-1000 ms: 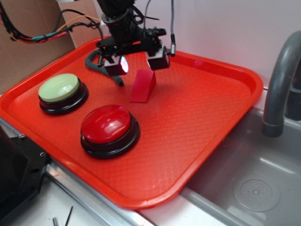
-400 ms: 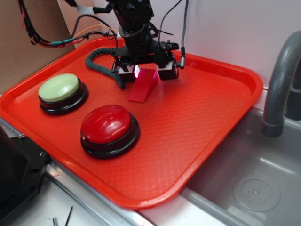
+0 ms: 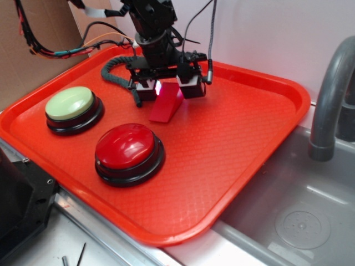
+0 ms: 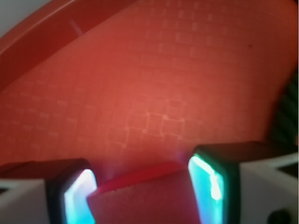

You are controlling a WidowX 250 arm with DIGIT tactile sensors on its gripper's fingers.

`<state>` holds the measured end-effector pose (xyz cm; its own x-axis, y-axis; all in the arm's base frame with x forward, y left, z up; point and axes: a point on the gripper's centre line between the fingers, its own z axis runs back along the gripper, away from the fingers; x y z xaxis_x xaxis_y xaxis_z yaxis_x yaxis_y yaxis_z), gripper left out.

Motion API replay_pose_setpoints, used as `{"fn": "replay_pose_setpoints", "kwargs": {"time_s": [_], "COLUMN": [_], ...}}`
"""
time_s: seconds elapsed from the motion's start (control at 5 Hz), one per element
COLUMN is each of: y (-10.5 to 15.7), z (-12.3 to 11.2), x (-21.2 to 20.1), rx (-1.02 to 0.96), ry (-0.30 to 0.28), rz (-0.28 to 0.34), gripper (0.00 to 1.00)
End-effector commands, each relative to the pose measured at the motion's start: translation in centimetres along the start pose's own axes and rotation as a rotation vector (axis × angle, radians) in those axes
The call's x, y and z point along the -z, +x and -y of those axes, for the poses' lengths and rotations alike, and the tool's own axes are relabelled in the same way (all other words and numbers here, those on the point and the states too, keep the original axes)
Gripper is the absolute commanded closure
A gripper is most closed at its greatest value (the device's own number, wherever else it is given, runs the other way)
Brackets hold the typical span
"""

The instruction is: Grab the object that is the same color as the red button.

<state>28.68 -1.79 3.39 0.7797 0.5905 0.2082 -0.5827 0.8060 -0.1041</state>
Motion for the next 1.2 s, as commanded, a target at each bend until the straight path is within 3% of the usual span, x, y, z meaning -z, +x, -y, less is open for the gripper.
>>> {"fn": "replay_pose_setpoints", "kwargs": {"time_s": [0.0,0.2,0.4,0.8,1.0], "y": [3.6,3.6,3.3,2.5,2.7], "z": [2.2,3.0,3.3,2.9,3.5], "x": [-9.9,-13.6,-17.4,-22.2,-20.9], "rx": [0.134,0.32,0.416,0.436,0.44], "ry": [-0.104,-0.123,-0.161,-0.208,-0.153], "rz": [0.014,-0.042,-0.056,-0.093,-0.128], "gripper": [1.0,1.0,1.0,1.0,1.0]}}
